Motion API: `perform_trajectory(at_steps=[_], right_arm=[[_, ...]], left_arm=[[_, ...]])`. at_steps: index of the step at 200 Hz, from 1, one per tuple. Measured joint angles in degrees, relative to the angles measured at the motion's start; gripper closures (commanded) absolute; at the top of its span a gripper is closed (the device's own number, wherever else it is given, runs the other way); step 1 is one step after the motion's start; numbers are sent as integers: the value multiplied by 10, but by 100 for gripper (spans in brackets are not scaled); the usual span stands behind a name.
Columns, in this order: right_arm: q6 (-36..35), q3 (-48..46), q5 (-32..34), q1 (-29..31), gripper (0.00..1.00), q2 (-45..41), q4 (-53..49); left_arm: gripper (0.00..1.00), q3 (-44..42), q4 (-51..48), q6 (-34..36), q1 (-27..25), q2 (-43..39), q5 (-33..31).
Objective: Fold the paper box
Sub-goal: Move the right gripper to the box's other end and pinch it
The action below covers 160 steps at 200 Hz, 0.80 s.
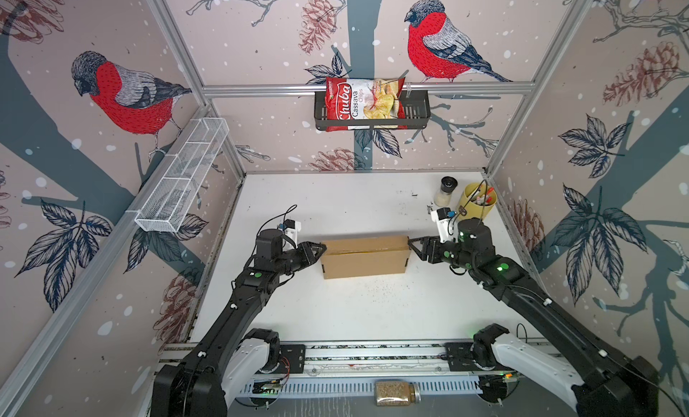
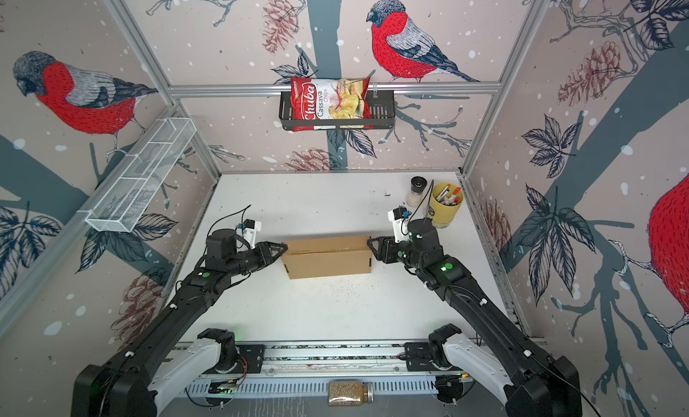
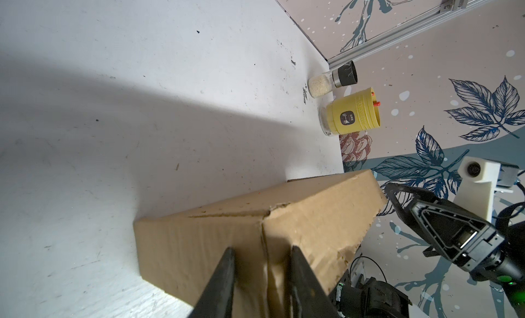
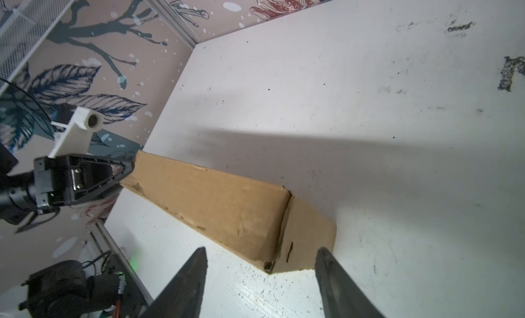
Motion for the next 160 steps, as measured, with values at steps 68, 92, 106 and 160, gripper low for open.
perform_trajectory(at_steps=[68,92,106,160], right_arm=[[40,31,-113,-51,51,69,-50],[40,31,-130,-51,51,83,-52],[40,31,-135,-49,51,93,-52],[26,13,-160,-47,65,123,-38]], left_arm=[[68,-5,7,0,0,-3,0],[68,-9,10,0,0,-6,0],[68,-9,10,0,0,-6,0],[69,-9,10,0,0,-6,0]])
